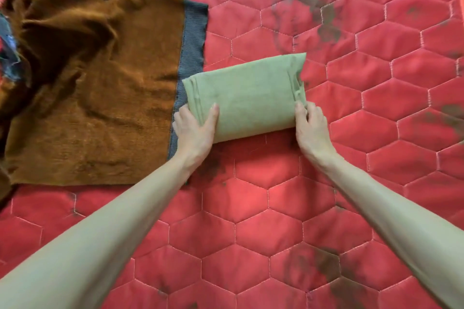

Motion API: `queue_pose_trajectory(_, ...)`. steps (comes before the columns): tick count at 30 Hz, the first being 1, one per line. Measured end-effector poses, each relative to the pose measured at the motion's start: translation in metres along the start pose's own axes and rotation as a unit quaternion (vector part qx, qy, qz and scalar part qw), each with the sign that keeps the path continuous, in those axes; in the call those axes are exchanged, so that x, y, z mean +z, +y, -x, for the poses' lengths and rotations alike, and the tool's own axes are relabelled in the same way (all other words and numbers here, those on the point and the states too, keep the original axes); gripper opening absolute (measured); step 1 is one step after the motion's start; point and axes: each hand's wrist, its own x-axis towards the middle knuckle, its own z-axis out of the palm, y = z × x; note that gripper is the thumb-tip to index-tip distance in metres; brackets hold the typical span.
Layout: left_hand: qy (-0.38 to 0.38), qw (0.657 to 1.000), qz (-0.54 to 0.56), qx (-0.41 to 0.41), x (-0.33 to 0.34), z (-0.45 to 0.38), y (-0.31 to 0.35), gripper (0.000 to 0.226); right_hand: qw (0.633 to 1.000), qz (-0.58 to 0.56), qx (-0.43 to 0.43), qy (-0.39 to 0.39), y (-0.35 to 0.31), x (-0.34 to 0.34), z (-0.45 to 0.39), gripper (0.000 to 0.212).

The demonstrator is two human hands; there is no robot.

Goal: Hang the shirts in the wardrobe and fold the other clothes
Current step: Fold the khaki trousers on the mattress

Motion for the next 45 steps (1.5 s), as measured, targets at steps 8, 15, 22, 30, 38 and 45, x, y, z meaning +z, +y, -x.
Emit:
queue_pose_trajectory(8, -0.018, 0.997, 0.037, -0.069, -0.005, -0.013, 0.009, 0.086, 0.979, 0.082, -0.152, 0.107, -0.022, 0.009, 0.0, 0.063)
queue_pose_trajectory(15, -0.033, 0.982, 0.145, -0.117, -0.011, -0.02, 0.019, 0.078, 0.996, 0.066, -0.04, 0.035, -0.054, 0.012, -0.029, 0.074)
queue_pose_trajectory(22, -0.138, 0.94, 0.273, -0.152, -0.015, -0.018, 0.015, 0.074, 0.999, -0.036, 0.024, 0.002, -0.056, -0.007, -0.037, 0.065)
queue_pose_trajectory(30, -0.206, 0.917, 0.309, -0.142, -0.025, 0.009, 0.018, 0.041, 0.992, -0.104, 0.048, -0.055, -0.03, -0.027, -0.016, 0.078)
queue_pose_trajectory(38, -0.214, 0.905, 0.337, -0.149, -0.075, 0.061, 0.029, 0.059, 0.926, -0.349, 0.111, -0.088, -0.075, -0.067, 0.04, 0.031)
queue_pose_trajectory(45, -0.188, 0.903, 0.361, -0.14, -0.165, 0.132, 0.085, 0.062, 0.934, -0.29, 0.086, -0.193, -0.168, -0.125, 0.107, 0.053)
